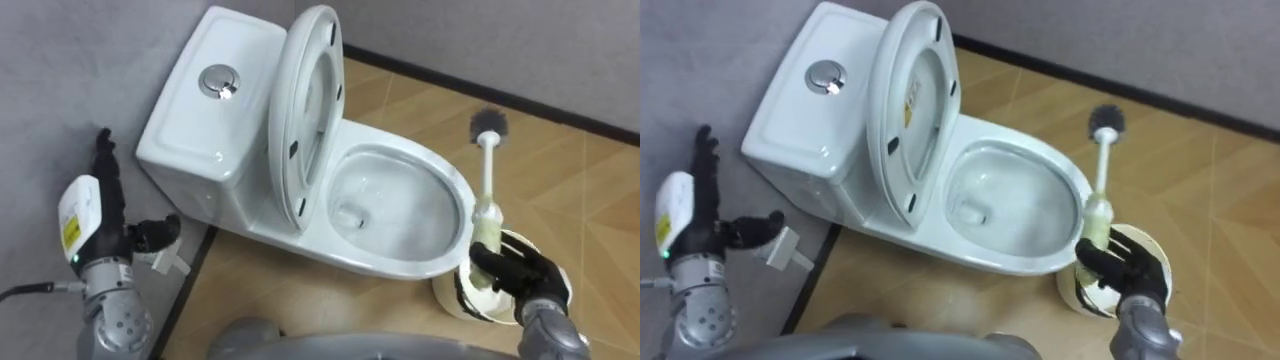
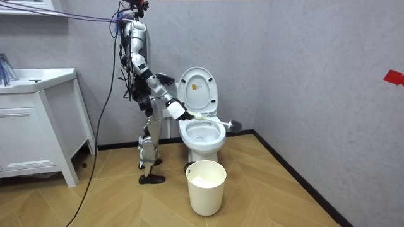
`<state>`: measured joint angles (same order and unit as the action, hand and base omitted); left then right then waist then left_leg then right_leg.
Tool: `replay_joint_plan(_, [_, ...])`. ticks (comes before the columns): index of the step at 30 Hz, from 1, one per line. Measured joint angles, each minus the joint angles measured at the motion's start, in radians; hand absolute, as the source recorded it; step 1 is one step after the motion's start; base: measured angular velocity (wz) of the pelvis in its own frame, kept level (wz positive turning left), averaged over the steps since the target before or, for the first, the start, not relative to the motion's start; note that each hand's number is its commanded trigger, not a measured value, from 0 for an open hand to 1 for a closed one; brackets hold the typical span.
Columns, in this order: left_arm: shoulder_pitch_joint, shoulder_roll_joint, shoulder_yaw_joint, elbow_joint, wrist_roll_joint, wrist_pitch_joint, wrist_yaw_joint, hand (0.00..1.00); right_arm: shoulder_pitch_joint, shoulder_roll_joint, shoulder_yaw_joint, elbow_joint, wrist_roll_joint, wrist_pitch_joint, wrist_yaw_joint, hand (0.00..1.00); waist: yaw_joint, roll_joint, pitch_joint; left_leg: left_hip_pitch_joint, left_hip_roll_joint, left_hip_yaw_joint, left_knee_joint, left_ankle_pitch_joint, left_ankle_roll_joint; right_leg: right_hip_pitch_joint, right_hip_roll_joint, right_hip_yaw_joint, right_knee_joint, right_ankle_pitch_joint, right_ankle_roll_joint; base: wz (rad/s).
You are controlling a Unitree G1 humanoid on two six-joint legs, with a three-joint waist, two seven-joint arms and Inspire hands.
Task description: Brush toilet
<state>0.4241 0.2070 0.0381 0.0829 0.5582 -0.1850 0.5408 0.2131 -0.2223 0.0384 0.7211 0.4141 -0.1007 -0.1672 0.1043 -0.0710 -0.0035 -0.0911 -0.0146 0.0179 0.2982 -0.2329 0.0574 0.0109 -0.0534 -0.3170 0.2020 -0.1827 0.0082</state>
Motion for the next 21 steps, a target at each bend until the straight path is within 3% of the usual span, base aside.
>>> replay_joint_plan(9, [-0.045,0.007,-0.002,-0.042,0.053,-0.047,0.019,0.00,-0.035,-0.001,0.100,0.000,-0.193,-0.001,0.080,1.00,0.038,0.005,0.0109,-0.002,0.000,-0.021,0.000,-0.001,-0.005,0.010,0.004,-0.012,-0.014,0.002,-0.003,0.05])
replay_joint_plan(13, [-0.049,0.009,-0.003,-0.038,0.085,-0.055,0.020,0.00,-0.052,-0.001,0.105,0.004,-0.276,-0.002,0.117,1.00,0.038,-0.001,0.0140,0.003,-0.001,-0.021,-0.007,0.000,-0.005,0.011,0.004,-0.009,-0.015,0.002,-0.003,0.01])
replay_joint_plan(15, [-0.048,0.012,-0.005,-0.024,0.092,-0.065,0.020,0.00,-0.054,-0.005,0.102,0.007,-0.303,-0.002,0.127,1.00,0.039,-0.009,0.0192,0.010,-0.001,-0.020,-0.008,0.000,-0.005,0.016,0.005,-0.007,-0.017,0.002,-0.003,0.00])
replay_joint_plan(21, [-0.075,0.013,-0.013,0.081,0.166,-0.075,-0.017,0.00,-0.056,-0.017,0.055,0.007,-0.492,-0.001,0.169,1.00,0.037,-0.013,0.0204,0.013,0.001,-0.005,-0.013,-0.001,-0.006,0.013,0.008,0.017,-0.016,0.002,-0.003,-0.07])
